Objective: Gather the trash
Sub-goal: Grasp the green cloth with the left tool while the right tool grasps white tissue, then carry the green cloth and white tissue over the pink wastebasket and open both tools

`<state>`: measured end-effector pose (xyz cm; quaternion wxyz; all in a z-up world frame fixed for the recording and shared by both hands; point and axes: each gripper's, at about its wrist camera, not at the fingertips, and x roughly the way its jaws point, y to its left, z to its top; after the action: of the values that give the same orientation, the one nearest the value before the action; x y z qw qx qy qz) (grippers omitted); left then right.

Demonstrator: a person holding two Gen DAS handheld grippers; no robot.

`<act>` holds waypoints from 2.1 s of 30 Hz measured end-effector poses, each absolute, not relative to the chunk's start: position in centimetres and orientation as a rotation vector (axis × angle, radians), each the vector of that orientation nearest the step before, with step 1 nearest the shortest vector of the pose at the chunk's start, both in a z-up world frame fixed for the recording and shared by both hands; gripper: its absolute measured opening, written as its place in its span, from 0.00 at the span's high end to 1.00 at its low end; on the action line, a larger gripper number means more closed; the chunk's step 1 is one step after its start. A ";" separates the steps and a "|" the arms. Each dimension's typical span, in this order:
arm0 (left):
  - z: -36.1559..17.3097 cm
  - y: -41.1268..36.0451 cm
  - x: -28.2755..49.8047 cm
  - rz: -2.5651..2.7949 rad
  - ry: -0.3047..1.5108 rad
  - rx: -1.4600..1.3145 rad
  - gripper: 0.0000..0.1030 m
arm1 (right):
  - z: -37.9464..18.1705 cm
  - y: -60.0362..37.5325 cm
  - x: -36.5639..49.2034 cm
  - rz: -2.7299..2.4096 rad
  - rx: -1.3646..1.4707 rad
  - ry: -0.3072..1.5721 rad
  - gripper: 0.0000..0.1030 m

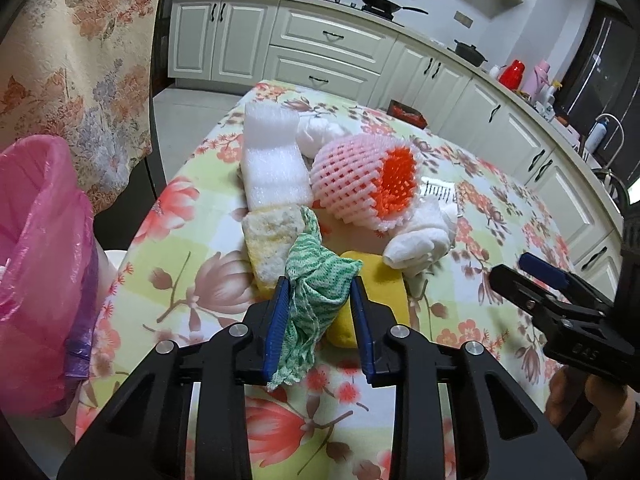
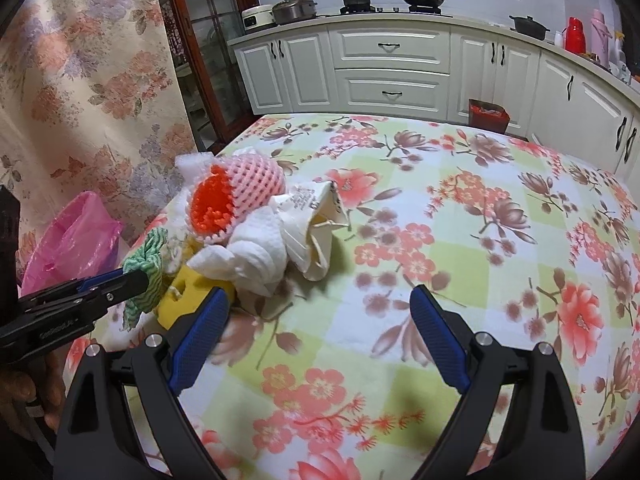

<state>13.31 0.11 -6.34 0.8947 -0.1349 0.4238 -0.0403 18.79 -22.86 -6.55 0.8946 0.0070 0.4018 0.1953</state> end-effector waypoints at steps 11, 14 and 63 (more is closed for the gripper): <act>-3.4 2.6 12.0 -0.035 0.804 -0.277 0.73 | -5.8 -19.2 19.9 0.444 -0.007 0.817 0.14; -2.6 3.7 11.5 -0.015 0.786 -0.282 0.73 | -6.0 -18.1 20.3 0.456 -0.014 0.822 0.18; 3.3 14.0 3.7 0.192 0.594 -0.336 0.73 | -0.2 -15.2 17.9 0.504 -0.056 0.738 0.73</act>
<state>3.69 14.00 3.30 0.9378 -0.1644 0.2910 0.0939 17.92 -15.25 -0.16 0.9015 -0.0273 0.3566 0.2439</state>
